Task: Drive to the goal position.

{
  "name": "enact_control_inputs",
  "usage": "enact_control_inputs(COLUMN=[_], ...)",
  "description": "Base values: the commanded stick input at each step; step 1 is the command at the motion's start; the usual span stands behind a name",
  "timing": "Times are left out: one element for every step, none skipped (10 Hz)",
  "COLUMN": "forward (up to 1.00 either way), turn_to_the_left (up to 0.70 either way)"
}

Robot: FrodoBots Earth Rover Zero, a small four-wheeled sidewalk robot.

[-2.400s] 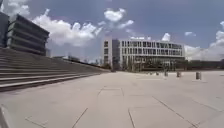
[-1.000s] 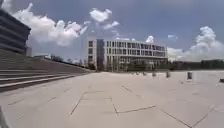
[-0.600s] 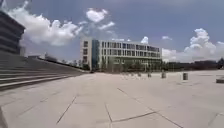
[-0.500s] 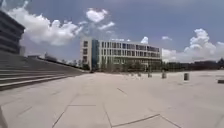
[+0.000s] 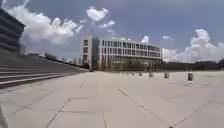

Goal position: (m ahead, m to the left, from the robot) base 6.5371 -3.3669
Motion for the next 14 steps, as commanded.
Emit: enact_control_inputs(forward=[0.70, 0.70, 0.70, 0.70, 0.70, 0.70, 0.70, 0.70, 0.70, 0.70, 0.70, 0.70, 0.70, 0.70], turn_to_the_left=[-0.29, -0.24, -0.06, -0.01, 0.00, 0.00, 0.00, 0.00, 0.00, 0.00, 0.00, -0.35, -0.35, -0.07])
